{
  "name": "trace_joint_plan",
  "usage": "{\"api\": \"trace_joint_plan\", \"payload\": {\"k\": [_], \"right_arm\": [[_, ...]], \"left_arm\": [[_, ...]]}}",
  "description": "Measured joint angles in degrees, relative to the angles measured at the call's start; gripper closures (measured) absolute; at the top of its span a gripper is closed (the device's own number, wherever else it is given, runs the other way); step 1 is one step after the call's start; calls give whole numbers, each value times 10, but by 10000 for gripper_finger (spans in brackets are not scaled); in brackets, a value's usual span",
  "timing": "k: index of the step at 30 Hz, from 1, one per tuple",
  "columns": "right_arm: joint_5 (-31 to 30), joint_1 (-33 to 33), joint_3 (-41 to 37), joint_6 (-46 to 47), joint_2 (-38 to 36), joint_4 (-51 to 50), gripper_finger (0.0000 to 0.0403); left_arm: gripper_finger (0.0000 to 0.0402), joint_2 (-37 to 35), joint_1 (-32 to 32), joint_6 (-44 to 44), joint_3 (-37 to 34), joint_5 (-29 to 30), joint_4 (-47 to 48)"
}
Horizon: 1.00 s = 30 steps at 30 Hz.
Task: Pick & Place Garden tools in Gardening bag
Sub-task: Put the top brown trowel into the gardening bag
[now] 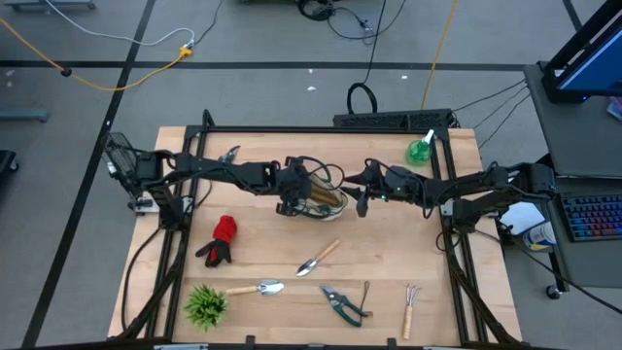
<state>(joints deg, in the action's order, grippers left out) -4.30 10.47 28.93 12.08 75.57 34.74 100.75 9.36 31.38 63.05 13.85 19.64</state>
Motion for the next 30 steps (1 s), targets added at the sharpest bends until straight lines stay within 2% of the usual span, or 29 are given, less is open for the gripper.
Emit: {"api": "trace_joint_plan", "payload": {"k": [4, 8, 15, 21, 30], "right_arm": [[0, -13, 0, -24, 0, 1, 250], [-1, -26, 0, -48, 0, 1, 232], [-2, -40, 0, -114, -2, 7, 201], [-2, -57, 0, -163, -5, 8, 206], [-3, -81, 0, -233, -5, 50, 221]], "left_arm": [[315, 0, 0, 0, 0, 3, -1], [314, -10, -7, 20, -1, 19, 1], [314, -84, -33, 34, -2, 27, -1], [314, -146, -46, 8, -2, 28, 0], [314, -173, -50, -20, -1, 28, 4]]}}
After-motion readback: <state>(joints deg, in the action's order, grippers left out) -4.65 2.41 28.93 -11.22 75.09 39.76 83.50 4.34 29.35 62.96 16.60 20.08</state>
